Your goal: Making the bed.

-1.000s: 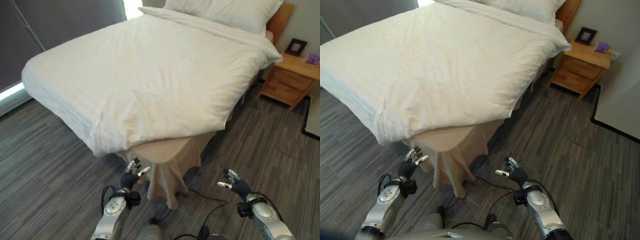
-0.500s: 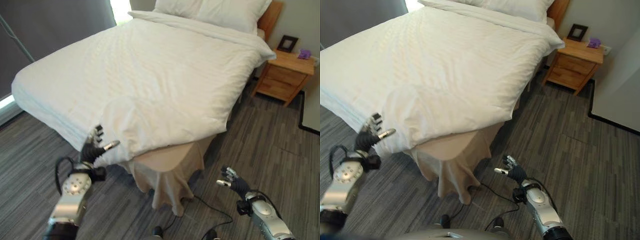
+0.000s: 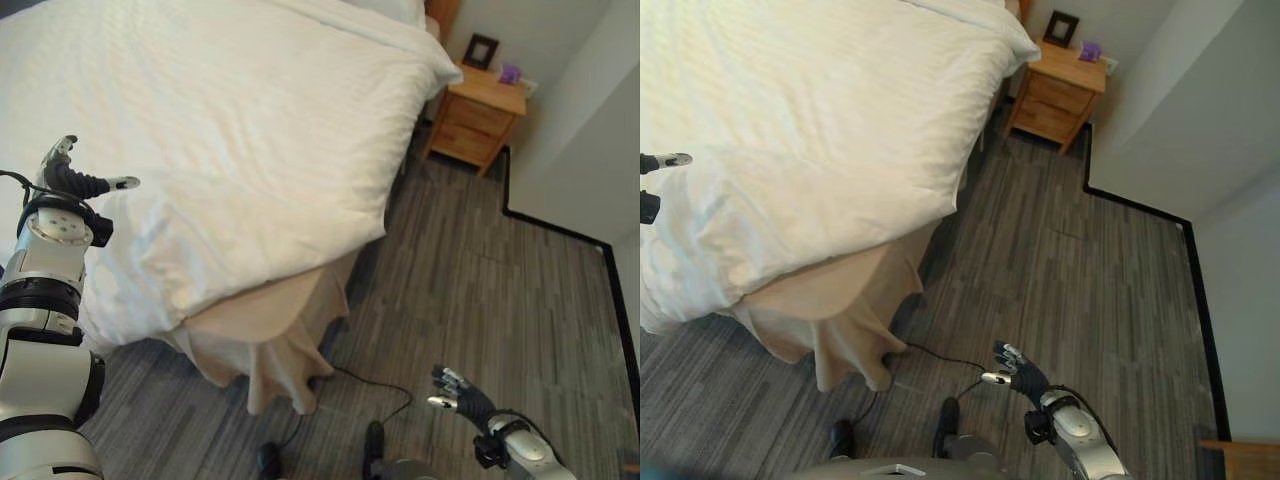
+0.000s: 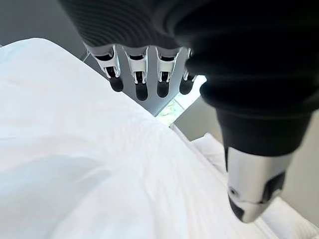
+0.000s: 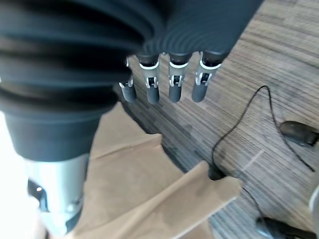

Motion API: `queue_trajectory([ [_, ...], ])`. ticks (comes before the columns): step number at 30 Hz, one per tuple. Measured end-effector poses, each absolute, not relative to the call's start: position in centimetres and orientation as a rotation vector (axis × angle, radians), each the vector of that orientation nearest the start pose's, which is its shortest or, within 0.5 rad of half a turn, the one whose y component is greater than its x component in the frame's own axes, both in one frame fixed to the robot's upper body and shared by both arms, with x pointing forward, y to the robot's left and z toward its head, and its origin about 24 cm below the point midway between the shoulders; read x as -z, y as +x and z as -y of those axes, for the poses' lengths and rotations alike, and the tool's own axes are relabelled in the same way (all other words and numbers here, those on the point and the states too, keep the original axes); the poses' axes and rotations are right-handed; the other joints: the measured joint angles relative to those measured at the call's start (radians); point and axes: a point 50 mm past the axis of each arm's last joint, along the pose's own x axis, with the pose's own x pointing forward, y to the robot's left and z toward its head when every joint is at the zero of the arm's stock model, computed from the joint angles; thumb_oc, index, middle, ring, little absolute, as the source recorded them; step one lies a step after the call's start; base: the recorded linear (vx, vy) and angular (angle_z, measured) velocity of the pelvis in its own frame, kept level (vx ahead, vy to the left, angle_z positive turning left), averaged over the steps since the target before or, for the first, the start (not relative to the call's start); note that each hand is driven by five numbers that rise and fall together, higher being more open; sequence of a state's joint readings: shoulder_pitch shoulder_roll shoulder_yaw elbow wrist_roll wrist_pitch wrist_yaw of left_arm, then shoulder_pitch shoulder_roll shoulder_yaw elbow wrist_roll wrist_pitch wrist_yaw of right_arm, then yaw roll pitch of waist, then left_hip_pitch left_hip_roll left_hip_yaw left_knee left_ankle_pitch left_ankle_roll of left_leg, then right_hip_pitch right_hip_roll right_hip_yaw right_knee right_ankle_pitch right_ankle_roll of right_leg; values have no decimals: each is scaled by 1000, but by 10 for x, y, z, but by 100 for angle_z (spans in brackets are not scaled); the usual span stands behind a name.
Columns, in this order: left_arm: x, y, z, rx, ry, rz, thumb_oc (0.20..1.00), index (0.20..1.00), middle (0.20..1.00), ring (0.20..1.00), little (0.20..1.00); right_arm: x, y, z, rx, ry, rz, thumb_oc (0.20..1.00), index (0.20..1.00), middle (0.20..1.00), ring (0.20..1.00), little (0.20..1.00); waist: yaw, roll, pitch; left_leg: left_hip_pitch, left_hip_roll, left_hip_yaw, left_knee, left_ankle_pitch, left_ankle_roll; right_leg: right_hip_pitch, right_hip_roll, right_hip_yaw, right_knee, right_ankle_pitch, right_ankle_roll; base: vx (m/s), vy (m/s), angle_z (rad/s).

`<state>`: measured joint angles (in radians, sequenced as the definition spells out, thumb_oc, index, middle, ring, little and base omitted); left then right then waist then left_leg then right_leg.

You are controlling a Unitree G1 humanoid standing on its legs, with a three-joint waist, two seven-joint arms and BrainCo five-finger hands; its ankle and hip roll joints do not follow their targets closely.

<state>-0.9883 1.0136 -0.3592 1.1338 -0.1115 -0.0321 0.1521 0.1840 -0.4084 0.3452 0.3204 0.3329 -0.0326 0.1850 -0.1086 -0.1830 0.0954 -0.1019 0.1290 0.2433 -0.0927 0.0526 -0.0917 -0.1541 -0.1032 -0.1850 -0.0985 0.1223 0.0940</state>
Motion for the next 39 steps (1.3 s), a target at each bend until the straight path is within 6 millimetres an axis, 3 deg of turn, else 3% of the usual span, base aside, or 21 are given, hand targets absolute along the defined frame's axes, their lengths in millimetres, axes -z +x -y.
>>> queue_trajectory([
  [3, -249, 336, -401, -688, 807, -38, 1000, 1000, 1000, 1000, 1000, 66, 175, 175, -373, -50, -550, 1000, 1000, 1000, 1000, 1000, -2, -20, 42, -27, 3, 20, 0, 1, -1, -40, 5, 14, 0, 25, 6, -68, 14, -21],
  [4, -268, 335, -402, -754, 772, 4, 1000, 1000, 1000, 1000, 1000, 60, 179, 171, -383, -28, -520, 1000, 1000, 1000, 1000, 1000, -12, -40, 72, -57, 2, 23, 0, 9, -4, -74, 3, 18, 0, 40, 13, -47, 10, -12],
  [7, -279, 333, -405, -825, 762, 10, 1000, 1000, 1000, 1000, 1000, 59, 181, 167, -395, -31, -512, 1000, 1000, 1000, 1000, 1000, -35, -70, 101, -93, 5, 30, 0, 17, -3, -117, 7, 24, 0, 61, 15, -43, 5, -11],
  [10, -280, 331, -407, -884, 731, 13, 1000, 1000, 1000, 1000, 1000, 57, 184, 166, -389, -39, -498, 1000, 1000, 1000, 1000, 1000, -45, -82, 135, -123, 6, 30, 8, 17, -2, -143, 6, 25, 0, 64, 14, -21, 16, -3],
  [12, -269, 326, -416, -923, 715, -28, 1000, 1000, 1000, 1000, 1000, 54, 188, 165, -387, -34, -472, 1000, 1000, 1000, 1000, 1000, -45, -81, 163, -124, 9, 38, 8, 16, -3, -149, 13, 30, 0, 65, 13, -23, 23, -9],
  [17, -260, 323, -420, -934, 714, -80, 1000, 1000, 1000, 1000, 1000, 46, 194, 162, -409, -41, -436, 1000, 1000, 1000, 1000, 1000, -43, -78, 178, -128, 19, 47, 5, 15, -5, -162, 23, 32, 0, 65, 13, -6, 4, -7],
  [18, -260, 323, -420, -934, 731, -88, 849, 849, 849, 849, 849, 46, 193, 162, -410, -41, -438, 1000, 1000, 1000, 1000, 1000, -43, -77, 179, -128, 23, 47, 5, 14, -6, -161, 26, 32, 0, 65, 13, 16, 4, -4],
  [19, -258, 323, -420, -931, 731, -94, 200, 200, 200, 200, 200, 47, 193, 162, -411, -43, -439, 1000, 1000, 1000, 1000, 1000, -40, -75, 180, -126, 26, 47, 5, 13, -8, -160, 30, 31, 0, 65, 13, 24, 5, -4],
  [28, -259, 324, -420, -860, 750, -135, 200, 200, 200, 200, 200, 48, 190, 166, -445, -75, -462, 1000, 1000, 1000, 1000, 1000, -21, -64, 186, -73, 25, 58, 0, 11, -10, -118, 30, 33, 0, 67, 10, 20, 19, -3],
  [31, -263, 335, -406, -763, 924, -142, 200, 200, 200, 200, 200, 48, 190, 165, -465, -73, -464, 1000, 1000, 1000, 1000, 1000, -13, -63, 185, -54, 20, 58, 0, 11, -10, -99, 26, 33, 0, 67, 10, 0, 0, 0],
  [33, -271, 345, -388, -686, 1023, -80, 200, 200, 200, 200, 200, 47, 193, 165, -474, -72, -456, 1000, 1000, 1000, 1000, 1000, 1, -56, 185, -51, 14, 55, 0, 15, -5, -93, 14, 32, 0, 65, 8, 13, 13, 8],
  [34, -268, 355, -356, -542, 1148, 32, 200, 200, 200, 200, 200, 51, 189, 169, -460, -75, -480, 1000, 1000, 1000, 1000, 1000, 8, -40, 183, -48, 7, 45, 0, 16, -3, -82, 9, 26, 0, 58, -3, 24, 8, 22],
  [35, -262, 360, -341, -466, 1164, 76, 200, 200, 200, 200, 200, 53, 190, 171, -455, -80, -487, 1000, 1000, 1000, 1000, 1000, 23, -24, 182, -44, 4, 41, 0, 17, -2, -74, 5, 23, 0, 58, -4, 59, 13, 15],
  [36, -249, 357, -321, -358, 1221, 122, 200, 200, 200, 200, 200, 51, 194, 172, -443, -76, -480, 1000, 1000, 1000, 1000, 1000, 36, -10, 180, -25, 0, 43, -1, 14, -4, -59, -3, 25, 0, 51, -8, 64, 9, 5],
  [38, -223, 349, -299, -206, 1263, 166, 200, 200, 200, 200, 200, 49, 196, 178, -412, -70, -467, 1000, 1000, 1000, 1000, 1000, 44, 18, 179, -8, -3, 29, -5, 11, -8, -32, -11, 16, 0, 35, -9, 87, 30, 17],
  [39, -185, 324, -286, -57, 1216, 141, 200, 200, 200, 200, 200, 48, 196, 186, -367, -71, -463, 1000, 1000, 1000, 1000, 1000, 39, 48, 179, 28, -10, 18, -6, 2, -15, 9, -13, 5, -1, 19, -7, 66, 25, 29],
])
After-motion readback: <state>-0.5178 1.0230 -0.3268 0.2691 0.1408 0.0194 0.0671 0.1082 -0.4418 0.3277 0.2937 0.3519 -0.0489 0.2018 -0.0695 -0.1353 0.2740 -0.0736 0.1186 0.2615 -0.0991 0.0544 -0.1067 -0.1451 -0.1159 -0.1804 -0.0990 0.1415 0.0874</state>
